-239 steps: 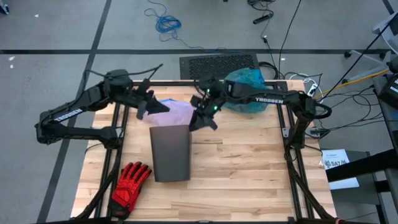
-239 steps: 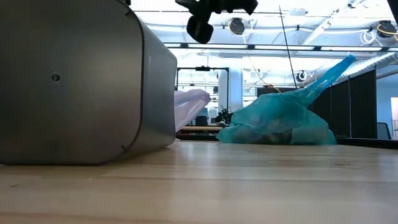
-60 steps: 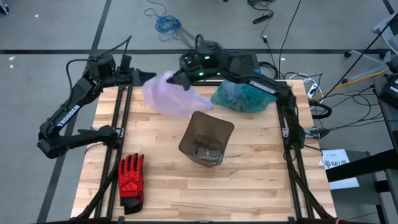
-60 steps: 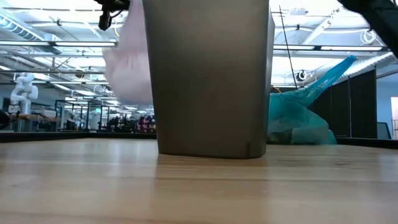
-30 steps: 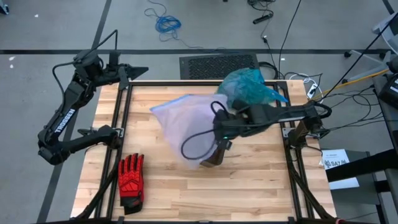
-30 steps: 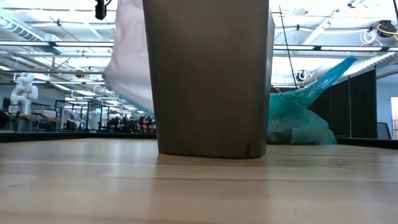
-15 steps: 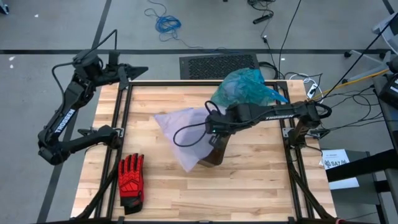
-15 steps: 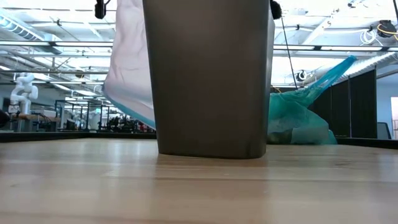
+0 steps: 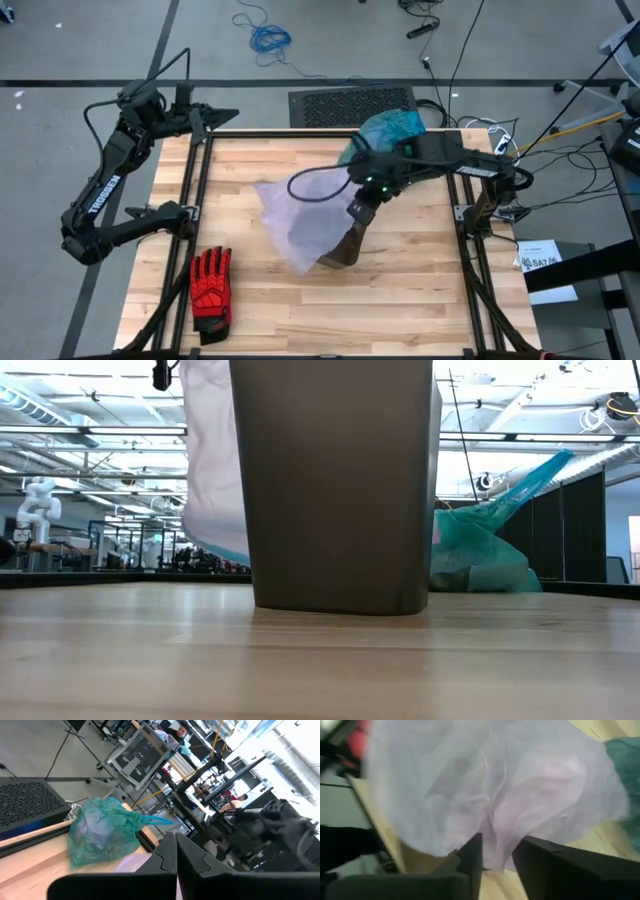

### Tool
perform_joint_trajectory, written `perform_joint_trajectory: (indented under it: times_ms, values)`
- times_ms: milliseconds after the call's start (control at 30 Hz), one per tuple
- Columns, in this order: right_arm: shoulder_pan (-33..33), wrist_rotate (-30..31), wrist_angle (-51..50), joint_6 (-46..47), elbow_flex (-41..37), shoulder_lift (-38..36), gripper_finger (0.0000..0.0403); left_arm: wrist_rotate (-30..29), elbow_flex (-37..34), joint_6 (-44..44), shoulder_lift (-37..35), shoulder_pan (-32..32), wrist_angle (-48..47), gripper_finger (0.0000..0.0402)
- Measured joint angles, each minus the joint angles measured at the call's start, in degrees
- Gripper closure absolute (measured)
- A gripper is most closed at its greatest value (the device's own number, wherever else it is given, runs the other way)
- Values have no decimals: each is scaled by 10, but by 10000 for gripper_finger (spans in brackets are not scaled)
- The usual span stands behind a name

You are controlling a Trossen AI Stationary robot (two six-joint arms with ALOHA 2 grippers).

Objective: Place trash/remove bag and relplace
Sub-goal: Put the pink trash bag into the trash bin

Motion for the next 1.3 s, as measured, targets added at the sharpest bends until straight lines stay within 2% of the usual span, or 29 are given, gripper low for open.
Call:
perform_joint_trajectory:
  times_ms: [100,200,267,333,467,500,667,833,900,1000,1067,1200,1300]
  values:
    - [0,-34,12,18,37,0,268,9,0,0,0,0,-1,402]
    - [1,-52,117,-4,52,0,244,11,0,3,0,0,-1,402]
    - [1,-40,197,-34,53,10,251,11,0,3,1,0,-1,402]
    - [0,-37,234,-72,54,34,281,11,0,5,1,0,-1,402]
    - [-17,-42,189,-115,50,107,377,11,0,30,1,0,-1,402]
    - [-19,-43,160,-115,50,122,389,11,0,31,1,0,-1,402]
    - [-3,-87,7,-74,50,138,401,11,0,31,1,0,-1,402]
    - [32,-119,0,1,52,78,402,11,0,31,1,0,-1,402]
    - [38,-111,-1,48,53,55,402,11,0,31,1,0,-1,402]
    - [36,-57,-1,82,52,46,403,11,0,31,1,0,-1,402]
    - [20,-38,0,73,44,46,403,11,0,31,2,0,-1,402]
    - [-11,-39,0,12,-15,59,403,11,0,30,3,0,-1,402]
    - [-33,-80,2,-13,-81,63,403,11,0,29,3,0,-1,402]
